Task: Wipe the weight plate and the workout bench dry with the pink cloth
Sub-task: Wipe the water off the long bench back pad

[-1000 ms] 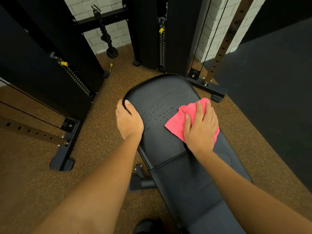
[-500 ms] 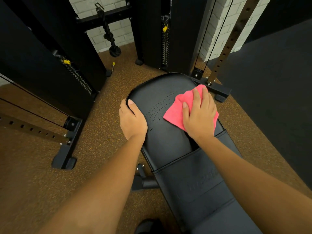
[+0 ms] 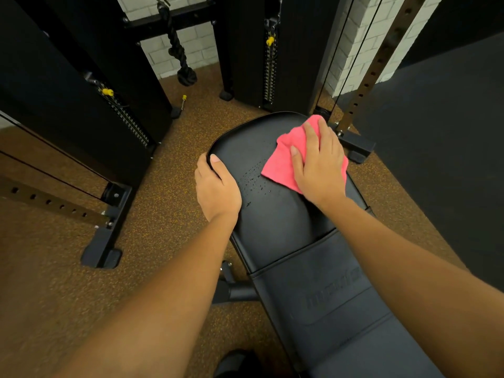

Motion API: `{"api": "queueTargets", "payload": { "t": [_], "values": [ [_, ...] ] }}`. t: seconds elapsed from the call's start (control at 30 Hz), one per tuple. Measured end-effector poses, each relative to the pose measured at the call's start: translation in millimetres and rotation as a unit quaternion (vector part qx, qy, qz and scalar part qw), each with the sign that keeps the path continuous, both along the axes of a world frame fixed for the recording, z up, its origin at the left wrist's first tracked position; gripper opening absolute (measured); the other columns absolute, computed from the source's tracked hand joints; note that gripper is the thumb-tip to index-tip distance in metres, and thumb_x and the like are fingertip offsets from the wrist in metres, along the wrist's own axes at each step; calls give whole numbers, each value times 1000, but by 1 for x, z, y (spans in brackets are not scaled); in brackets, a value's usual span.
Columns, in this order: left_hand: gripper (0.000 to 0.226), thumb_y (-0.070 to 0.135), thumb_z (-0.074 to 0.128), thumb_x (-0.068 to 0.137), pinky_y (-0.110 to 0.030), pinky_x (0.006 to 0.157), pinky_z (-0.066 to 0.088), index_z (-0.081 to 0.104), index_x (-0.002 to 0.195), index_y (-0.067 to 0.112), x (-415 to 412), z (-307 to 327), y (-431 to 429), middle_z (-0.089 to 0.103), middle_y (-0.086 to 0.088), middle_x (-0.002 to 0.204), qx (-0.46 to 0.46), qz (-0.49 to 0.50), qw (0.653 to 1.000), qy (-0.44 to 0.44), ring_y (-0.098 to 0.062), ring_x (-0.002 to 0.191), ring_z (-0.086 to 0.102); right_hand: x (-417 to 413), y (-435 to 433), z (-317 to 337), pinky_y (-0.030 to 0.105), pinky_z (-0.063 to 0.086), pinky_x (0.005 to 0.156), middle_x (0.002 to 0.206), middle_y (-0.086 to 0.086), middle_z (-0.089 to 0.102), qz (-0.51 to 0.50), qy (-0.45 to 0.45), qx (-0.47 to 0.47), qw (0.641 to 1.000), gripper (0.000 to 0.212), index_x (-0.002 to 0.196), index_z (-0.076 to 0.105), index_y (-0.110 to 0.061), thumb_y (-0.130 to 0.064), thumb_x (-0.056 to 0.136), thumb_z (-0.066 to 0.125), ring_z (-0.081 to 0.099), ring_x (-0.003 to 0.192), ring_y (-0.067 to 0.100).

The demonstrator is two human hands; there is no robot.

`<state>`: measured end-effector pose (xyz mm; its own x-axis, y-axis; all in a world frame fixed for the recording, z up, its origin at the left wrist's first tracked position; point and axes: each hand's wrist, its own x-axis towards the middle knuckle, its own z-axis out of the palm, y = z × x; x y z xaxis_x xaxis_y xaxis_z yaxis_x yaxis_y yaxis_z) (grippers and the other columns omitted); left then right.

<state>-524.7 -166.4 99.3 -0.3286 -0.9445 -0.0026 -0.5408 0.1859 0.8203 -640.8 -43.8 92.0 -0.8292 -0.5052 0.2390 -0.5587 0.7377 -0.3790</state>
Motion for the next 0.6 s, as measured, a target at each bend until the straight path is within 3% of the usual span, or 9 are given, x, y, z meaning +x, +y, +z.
{"api": "queueTargets", "payload": {
  "t": [0.2,0.37,0.43,0.6],
  "values": [
    [45,34,24,101,-23,91,29,41,137,13,0,0,0,49,-7,135,2,-5,1000,9,-22,121,46,52,20,-6,50,15,114,151,19,27,39,2,10,999,57,142,35,-8,-43,97,29,21,140,37],
    [45,35,23,102,-26,91,31,43,135,12,1,2,0,50,-9,132,4,-11,1000,16,-23,119,47,63,28,-12,50,21,113,149,18,32,60,2,4,998,55,139,40,-9,-43,96,32,27,138,37],
    [46,36,21,102,-25,90,30,41,136,13,2,3,0,49,-10,133,17,-22,999,16,-24,120,46,58,26,-10,48,21,113,150,18,31,39,-6,-10,999,53,140,39,-9,-41,98,36,27,138,36],
    [58,48,14,99,-37,109,23,22,147,16,8,16,-8,30,-10,150,112,-84,990,-28,-25,136,30,26,18,-3,45,17,114,151,21,24,-83,-54,-31,995,55,144,30,-7,-37,99,37,23,139,37]
  ]
}}
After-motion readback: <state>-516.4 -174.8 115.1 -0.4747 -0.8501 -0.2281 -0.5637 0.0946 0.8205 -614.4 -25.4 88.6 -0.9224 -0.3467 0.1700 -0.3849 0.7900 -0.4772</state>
